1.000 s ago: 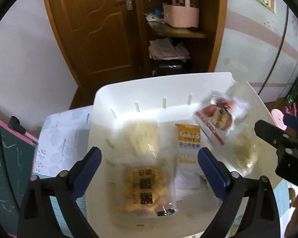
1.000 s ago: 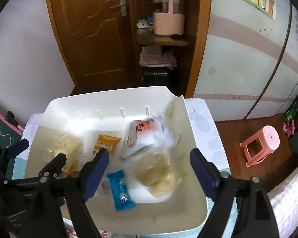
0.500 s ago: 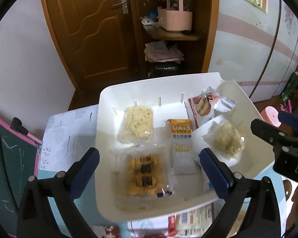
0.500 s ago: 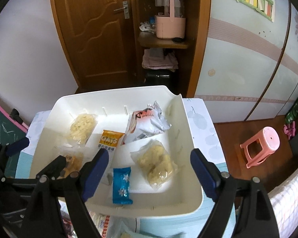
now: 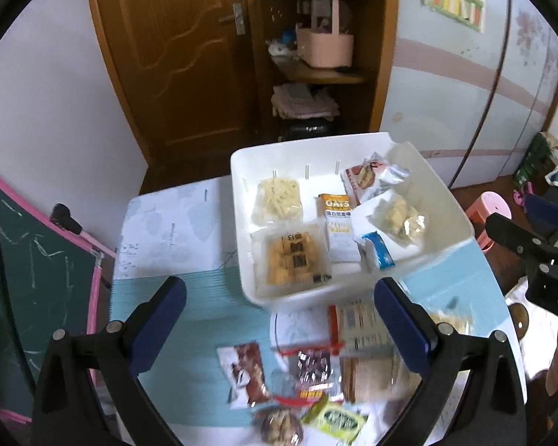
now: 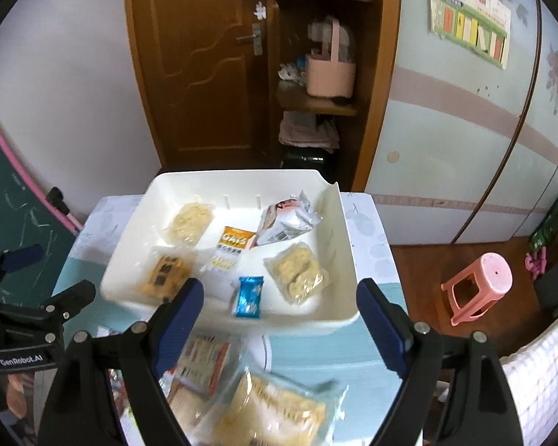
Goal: Organize snacks
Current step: 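Open both grippers to drop the puff bags into the white bin, then move both grippers back down over the remaining snacks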
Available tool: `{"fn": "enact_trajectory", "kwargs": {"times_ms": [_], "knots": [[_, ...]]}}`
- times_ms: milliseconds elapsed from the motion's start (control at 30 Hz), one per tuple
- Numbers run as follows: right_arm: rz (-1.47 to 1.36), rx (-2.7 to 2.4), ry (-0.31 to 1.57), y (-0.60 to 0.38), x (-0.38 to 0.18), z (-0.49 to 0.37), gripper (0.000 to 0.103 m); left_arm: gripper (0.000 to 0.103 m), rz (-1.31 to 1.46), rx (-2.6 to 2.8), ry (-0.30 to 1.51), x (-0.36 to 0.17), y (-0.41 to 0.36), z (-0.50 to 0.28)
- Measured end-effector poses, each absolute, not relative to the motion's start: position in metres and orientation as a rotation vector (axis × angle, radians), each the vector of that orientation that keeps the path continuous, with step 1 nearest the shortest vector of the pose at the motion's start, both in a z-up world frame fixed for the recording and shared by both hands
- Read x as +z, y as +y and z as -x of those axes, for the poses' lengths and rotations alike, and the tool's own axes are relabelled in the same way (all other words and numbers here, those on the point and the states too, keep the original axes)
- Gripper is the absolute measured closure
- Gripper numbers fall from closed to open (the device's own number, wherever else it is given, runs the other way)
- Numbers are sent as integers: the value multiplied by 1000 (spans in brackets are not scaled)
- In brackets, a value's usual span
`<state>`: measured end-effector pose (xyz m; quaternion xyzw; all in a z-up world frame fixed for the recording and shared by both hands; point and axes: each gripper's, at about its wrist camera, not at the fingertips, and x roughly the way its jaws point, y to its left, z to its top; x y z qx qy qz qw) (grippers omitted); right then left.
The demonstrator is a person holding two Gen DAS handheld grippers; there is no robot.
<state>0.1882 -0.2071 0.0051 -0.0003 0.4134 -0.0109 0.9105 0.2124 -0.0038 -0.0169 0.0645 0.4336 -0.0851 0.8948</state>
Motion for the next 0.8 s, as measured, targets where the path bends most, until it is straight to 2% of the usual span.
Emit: {"fn": "enact_trajectory", "kwargs": {"times_ms": [233,433,567,800], "knots": [[28,-31,761,-194,36,-124,18,2,-168,-156,778,18,12,-141],[2,7,763,-191,33,-91,18,2,-137,-150,694,26,15,-97],[-59,44,766,-192,22,-70,18,2,-70,-152,687,14,18,-76],[-124,52,817,-186,-13,-46,18,2,3,-150,792,-33,19,-71]]}}
